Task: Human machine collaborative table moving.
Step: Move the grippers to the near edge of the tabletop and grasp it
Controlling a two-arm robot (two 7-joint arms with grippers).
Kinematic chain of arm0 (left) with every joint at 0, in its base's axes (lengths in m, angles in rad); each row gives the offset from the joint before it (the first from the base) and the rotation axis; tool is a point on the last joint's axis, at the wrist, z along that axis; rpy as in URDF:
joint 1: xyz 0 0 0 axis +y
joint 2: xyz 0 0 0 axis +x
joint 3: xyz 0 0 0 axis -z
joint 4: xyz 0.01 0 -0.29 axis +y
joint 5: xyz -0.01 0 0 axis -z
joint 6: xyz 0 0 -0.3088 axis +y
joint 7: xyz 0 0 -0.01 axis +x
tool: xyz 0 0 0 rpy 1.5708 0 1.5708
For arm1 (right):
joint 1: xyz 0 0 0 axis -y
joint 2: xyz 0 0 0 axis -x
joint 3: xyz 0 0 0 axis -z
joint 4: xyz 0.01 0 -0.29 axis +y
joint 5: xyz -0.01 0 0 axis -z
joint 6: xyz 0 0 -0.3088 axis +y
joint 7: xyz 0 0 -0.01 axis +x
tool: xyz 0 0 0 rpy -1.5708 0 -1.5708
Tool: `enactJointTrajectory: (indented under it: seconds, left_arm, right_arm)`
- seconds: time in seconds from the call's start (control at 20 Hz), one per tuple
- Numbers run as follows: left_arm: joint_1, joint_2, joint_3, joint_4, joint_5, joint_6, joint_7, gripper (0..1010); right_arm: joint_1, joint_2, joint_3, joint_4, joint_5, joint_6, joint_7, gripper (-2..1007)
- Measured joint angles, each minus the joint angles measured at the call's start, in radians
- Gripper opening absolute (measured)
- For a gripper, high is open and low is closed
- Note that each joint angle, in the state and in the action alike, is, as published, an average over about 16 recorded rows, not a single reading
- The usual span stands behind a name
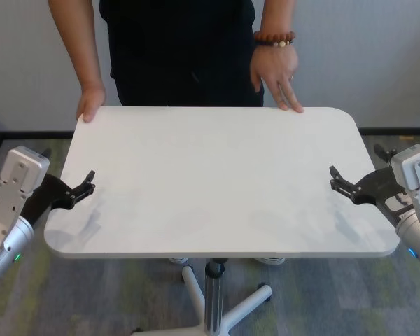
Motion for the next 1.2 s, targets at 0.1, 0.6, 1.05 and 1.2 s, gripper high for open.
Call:
enactJointTrajectory:
  seconds: [0.1, 0.6, 1.05, 1.2]
  left_arm:
    - [0.011, 0.01, -0.001, -0.027, 0.018, 0.004, 0.01, 1001]
    - [0.127, 0.124, -0.011, -0.237, 0.15, 0.064, 0.055, 1001]
    - [0.317, 0.27, -0.064, -0.389, 0.219, 0.103, 0.095, 1001]
    - [0.393, 0.316, -0.091, -0.42, 0.231, 0.101, 0.115, 1001]
  right_arm:
    - [-0.015, 0.014, 0.003, -0.031, -0.012, 0.011, -0.008, 1005]
    - [-0.162, 0.109, 0.037, -0.267, -0.083, 0.086, -0.062, 1005]
    - [-0.285, 0.163, 0.039, -0.407, -0.131, 0.118, -0.055, 1005]
    - [-0.312, 0.177, 0.031, -0.428, -0.148, 0.12, -0.04, 1005]
